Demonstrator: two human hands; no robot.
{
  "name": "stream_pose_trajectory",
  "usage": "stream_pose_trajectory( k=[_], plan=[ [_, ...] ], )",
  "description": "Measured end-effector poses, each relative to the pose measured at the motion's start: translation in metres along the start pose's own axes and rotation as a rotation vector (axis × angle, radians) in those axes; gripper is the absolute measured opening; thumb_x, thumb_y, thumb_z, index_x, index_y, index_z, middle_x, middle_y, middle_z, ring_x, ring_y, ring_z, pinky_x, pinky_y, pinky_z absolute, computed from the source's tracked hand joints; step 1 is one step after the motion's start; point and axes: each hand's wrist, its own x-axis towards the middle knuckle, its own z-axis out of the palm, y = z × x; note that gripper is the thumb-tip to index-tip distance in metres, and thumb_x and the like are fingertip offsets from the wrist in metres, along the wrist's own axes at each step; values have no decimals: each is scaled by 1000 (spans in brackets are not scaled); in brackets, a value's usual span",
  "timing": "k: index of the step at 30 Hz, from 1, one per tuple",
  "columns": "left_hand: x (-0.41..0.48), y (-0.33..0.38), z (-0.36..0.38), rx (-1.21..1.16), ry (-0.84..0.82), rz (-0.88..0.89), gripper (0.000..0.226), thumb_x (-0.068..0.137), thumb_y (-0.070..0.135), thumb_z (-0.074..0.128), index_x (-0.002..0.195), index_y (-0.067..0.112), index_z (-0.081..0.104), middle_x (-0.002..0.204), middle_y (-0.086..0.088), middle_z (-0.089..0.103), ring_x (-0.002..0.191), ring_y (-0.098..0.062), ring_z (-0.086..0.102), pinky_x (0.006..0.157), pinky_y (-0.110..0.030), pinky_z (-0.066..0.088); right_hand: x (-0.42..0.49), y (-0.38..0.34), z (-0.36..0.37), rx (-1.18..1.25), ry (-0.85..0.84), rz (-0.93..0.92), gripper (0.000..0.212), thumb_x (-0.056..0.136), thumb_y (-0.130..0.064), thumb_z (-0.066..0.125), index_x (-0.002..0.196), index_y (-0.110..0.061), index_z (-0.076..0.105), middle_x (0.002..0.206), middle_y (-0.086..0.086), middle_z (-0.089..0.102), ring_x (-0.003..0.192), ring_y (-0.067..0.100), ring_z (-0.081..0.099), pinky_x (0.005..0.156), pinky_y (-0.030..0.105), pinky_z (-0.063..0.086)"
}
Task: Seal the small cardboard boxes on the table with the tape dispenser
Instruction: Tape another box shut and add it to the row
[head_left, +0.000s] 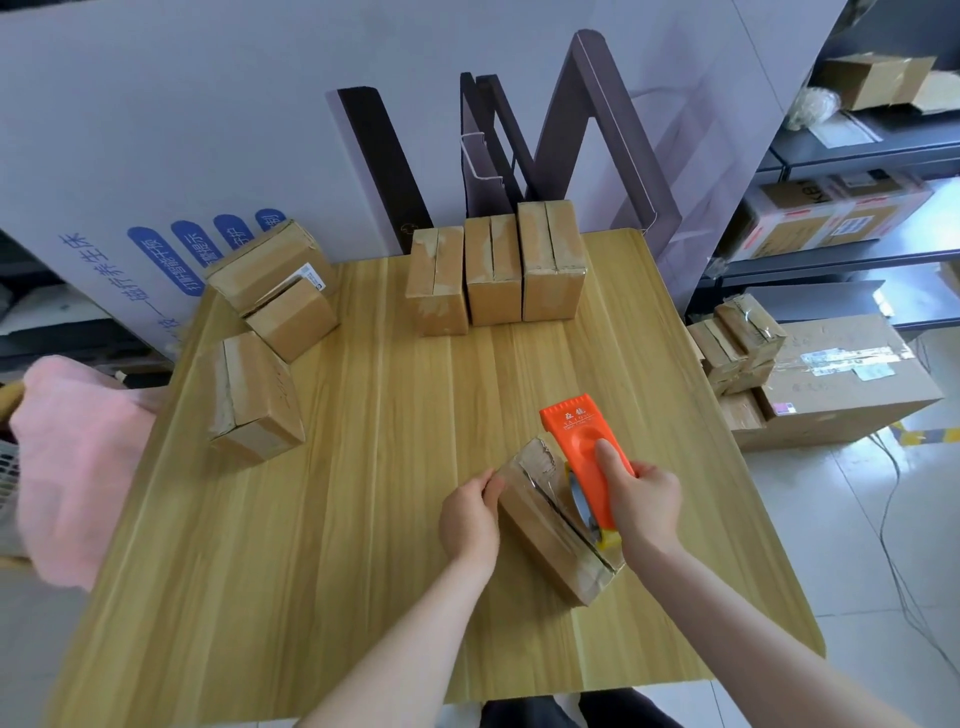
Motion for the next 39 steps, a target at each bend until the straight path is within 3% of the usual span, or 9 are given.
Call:
stream_pose_trajectory(
  k=[9,12,15,17,21,24,27,33,39],
  plan=[
    [-33,-18,1,-33,16,-40,46,98,46,42,132,18,57,118,2,68,105,-16,63,80,-24,47,7,-13,3,49,-36,-31,49,81,-51,67,50,-14,56,33,-10,51,30,2,47,29,12,30],
    [-37,-17,-1,147,-11,-87,47,100,42,40,143,24,43,128,3,61,114,-18,58,85,-30,48,12,-18,1,97,-54,-39,48,83,-45,68,50,-13,56,33,-9,48,32,3,45,32,13,31],
    [-26,4,-4,228,82,214,55,95,8,49,147,22,36,150,6,39,138,-15,36,107,-31,38,14,-18,-14,211,-7,-9,46,84,-44,68,53,-12,58,40,-7,51,34,4,46,35,17,35],
    [-14,25,-2,233,86,467,59,89,-7,50,141,19,46,147,5,43,139,-14,35,114,-27,28,15,-19,-26,270,21,-19,46,85,-45,68,55,-10,58,37,-8,50,32,2,45,33,14,35],
    [13,61,2,397,-111,558,68,84,-17,43,137,25,50,146,8,44,141,-12,30,117,-27,19,13,-22,-49,286,21,-63,46,86,-43,67,54,-11,57,35,-8,49,30,0,43,32,13,32],
    [33,67,-1,729,-370,439,39,94,2,47,129,17,56,138,-2,53,130,-23,44,109,-36,31,10,-20,-58,283,5,-92,44,87,-40,67,54,-12,59,36,-7,53,29,0,46,31,12,33],
    [43,59,-13,714,-419,257,24,95,34,54,103,14,63,109,-3,64,98,-24,60,73,-31,43,6,-14,-59,310,-20,-88,42,87,-38,67,57,-9,62,39,-4,57,31,2,50,30,14,36],
    [31,37,-18,612,-94,61,38,88,54,55,73,19,58,70,4,59,66,-18,57,49,-26,31,2,-3,-46,303,-53,-53,45,86,-39,68,53,-10,58,37,-7,52,31,3,46,33,14,34],
    [18,23,-13,190,26,-192,40,83,51,65,74,13,67,72,-5,68,62,-24,59,53,-27,35,1,-2,-33,259,-105,-46,45,86,-39,69,61,-2,63,45,9,60,35,22,57,34,24,41]
  ],
)
